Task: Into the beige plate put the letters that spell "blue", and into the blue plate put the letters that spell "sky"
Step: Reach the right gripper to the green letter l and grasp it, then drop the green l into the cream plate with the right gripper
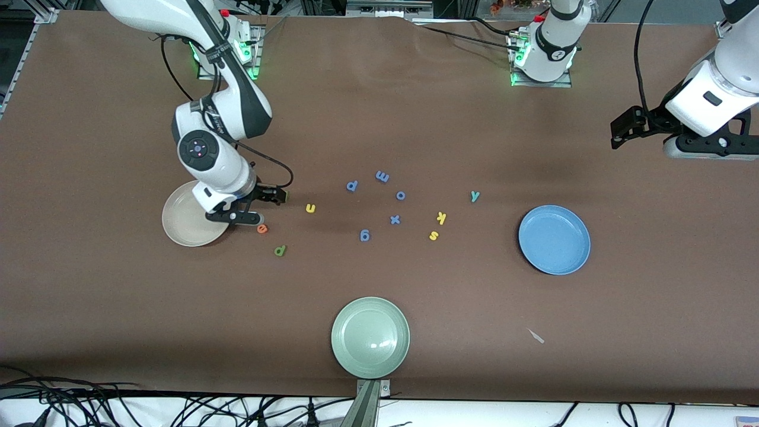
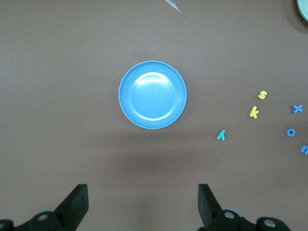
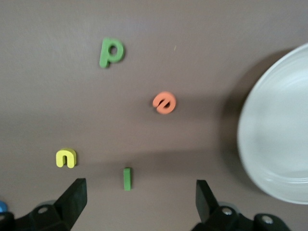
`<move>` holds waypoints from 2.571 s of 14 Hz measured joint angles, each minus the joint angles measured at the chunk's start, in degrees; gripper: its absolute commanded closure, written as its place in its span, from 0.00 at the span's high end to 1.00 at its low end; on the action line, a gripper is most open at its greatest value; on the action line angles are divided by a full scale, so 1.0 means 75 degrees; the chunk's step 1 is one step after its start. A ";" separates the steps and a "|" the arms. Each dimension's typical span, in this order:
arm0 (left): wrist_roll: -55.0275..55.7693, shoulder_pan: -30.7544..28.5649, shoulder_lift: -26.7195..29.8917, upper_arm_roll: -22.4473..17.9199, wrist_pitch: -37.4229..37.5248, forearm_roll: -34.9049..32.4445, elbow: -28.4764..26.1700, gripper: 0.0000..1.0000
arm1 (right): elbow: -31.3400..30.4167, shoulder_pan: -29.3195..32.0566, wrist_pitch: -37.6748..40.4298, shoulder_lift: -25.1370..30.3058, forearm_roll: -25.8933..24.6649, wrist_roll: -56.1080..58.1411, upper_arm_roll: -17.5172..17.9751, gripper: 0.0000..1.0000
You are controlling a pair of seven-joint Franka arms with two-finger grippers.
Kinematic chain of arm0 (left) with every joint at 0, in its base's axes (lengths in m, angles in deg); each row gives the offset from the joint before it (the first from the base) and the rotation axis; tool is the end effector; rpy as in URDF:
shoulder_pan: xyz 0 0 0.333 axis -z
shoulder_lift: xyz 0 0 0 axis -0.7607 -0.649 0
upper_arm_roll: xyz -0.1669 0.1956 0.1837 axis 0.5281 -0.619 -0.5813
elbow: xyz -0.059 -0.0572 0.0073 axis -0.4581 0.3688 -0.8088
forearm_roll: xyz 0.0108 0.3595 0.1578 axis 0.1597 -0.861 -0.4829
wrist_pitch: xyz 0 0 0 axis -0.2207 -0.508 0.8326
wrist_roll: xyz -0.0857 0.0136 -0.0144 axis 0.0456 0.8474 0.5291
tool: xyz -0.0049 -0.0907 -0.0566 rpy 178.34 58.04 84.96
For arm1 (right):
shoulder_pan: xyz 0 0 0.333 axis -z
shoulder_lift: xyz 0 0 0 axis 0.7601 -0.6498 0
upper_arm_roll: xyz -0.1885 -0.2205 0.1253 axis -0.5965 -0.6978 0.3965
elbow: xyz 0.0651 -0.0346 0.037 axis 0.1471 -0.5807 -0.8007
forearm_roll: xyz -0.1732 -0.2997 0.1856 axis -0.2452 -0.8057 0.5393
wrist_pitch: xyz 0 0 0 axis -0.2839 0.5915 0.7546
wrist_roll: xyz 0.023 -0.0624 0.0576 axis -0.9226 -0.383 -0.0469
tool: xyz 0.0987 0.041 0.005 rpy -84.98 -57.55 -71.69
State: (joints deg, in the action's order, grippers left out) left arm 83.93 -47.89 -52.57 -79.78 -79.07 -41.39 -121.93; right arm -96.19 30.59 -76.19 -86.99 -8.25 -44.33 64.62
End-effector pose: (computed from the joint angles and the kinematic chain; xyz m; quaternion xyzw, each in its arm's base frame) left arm 0.5410 -0.0521 0.5962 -0.9996 0.0140 0.0234 0.0103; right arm 0.5360 0.2247 0.2513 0.9984 -0.0441 -0.0342 0.0025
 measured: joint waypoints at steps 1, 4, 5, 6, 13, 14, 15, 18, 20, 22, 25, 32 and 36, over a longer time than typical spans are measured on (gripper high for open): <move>0.0000 0.0000 0.0000 0.0000 0.0000 0.0000 0.0000 1.00 | -0.0260 -0.0007 -0.0337 -0.0007 0.0000 -0.0158 0.0086 1.00; 0.0000 0.0000 0.0000 0.0000 0.0000 0.0000 0.0000 1.00 | -0.0698 -0.0061 -0.0850 -0.0043 0.0000 -0.0421 0.0166 0.99; 0.0000 -0.0001 0.0000 0.0000 0.0000 0.0000 0.0000 1.00 | -0.0793 -0.0074 -0.0982 -0.0062 0.0000 -0.0441 0.0166 0.98; 0.0000 0.0000 0.0000 0.0000 0.0000 0.0000 0.0000 1.00 | -0.0863 -0.0081 -0.1135 -0.0107 0.0000 -0.0449 0.0166 0.95; 0.0000 -0.0001 0.0000 0.0000 0.0000 0.0000 0.0000 1.00 | -0.0973 -0.0102 -0.1915 -0.0683 0.0000 -0.0524 0.0287 0.60; 0.0000 -0.0001 0.0000 0.0000 0.0000 0.0000 0.0000 1.00 | -0.0973 -0.0102 -0.1918 -0.0684 0.0000 -0.0525 0.0287 0.48; 0.0000 -0.0001 0.0000 0.0000 0.0000 0.0000 0.0000 1.00 | -0.0973 -0.0102 -0.1920 -0.0684 0.0000 -0.0527 0.0287 0.38; 0.0000 0.0000 0.0000 0.0000 0.0000 0.0000 0.0000 1.00 | -0.0973 -0.0100 -0.1913 -0.0692 0.0000 -0.0527 0.0283 0.08; 0.0000 -0.0001 0.0000 0.0000 0.0000 0.0000 0.0000 1.00 | -0.0972 -0.0097 -0.1898 -0.0663 0.0000 -0.0527 0.0275 0.00; 0.0000 -0.0001 0.0000 0.0000 0.0000 0.0000 0.0000 1.00 | -0.0922 -0.0103 -0.1904 -0.0664 0.0000 -0.0517 0.0288 0.00; 0.0000 -0.0001 0.0000 0.0000 0.0000 0.0000 0.0000 1.00 | -0.0425 -0.0100 -0.1086 -0.0571 -0.0001 -0.0400 0.0208 0.00; 0.0000 0.0027 -0.0074 0.0006 0.0029 0.0000 -0.0012 1.00 | 0.1156 0.0008 0.1671 -0.0369 0.0000 0.2551 -0.1319 0.00; -0.0017 0.0346 -0.0852 0.0179 0.0034 0.0024 -0.0045 1.00 | 0.1154 0.0388 0.1674 -0.0600 -0.0001 0.3365 -0.1605 1.00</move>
State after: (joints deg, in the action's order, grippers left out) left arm 83.80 -45.30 -58.96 -78.44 -78.81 -41.21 -122.26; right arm -87.53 33.50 -63.63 -91.49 -8.26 -19.09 52.58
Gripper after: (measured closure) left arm 0.000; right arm 0.863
